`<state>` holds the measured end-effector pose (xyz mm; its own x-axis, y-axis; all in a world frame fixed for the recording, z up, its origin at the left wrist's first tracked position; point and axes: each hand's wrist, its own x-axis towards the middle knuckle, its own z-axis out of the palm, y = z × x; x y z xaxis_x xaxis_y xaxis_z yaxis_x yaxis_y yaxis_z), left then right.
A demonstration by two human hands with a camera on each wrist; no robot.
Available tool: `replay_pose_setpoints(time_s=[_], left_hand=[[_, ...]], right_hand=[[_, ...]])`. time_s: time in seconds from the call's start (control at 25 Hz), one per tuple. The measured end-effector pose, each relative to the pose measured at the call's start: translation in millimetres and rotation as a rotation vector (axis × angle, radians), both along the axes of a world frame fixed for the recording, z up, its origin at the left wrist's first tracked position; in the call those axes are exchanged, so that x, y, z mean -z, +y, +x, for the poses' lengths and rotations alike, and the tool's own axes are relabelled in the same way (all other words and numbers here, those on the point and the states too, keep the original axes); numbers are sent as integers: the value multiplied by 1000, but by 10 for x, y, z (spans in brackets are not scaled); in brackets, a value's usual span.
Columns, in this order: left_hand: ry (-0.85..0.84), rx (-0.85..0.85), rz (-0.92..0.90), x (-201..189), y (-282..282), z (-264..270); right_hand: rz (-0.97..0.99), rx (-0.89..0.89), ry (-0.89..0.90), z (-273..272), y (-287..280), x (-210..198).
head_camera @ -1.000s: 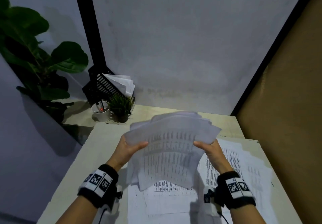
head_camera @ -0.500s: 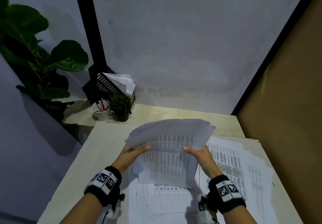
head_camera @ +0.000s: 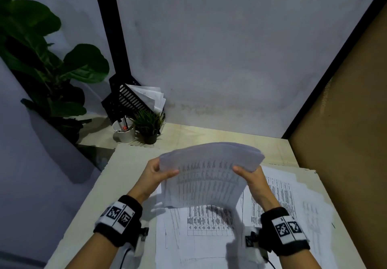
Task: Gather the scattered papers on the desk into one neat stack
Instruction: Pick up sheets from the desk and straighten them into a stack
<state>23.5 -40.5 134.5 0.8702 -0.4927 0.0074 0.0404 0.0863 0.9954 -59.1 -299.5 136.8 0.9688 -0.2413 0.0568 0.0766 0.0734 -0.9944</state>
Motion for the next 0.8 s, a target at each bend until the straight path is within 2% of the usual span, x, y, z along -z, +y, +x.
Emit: replay_pose_setpoints(time_s=[0.24,0.4,0.52,0.68,0.8], left_hand=[[24,68,10,-107,-96,153],[62,0,38,-78,-149,187],[38,-77,-4,-137,-141,192],[-67,-6,-41,-249,-66,235],[-42,36,33,-204,-77,240]], right_hand=[[-24,-67,-3,183,13,-142],[-14,-10,48,286,95,-95],[-23,44,16,300,130,-139],[-31,4,-47,256,90,-210],[-36,18,26,241,76,-131]])
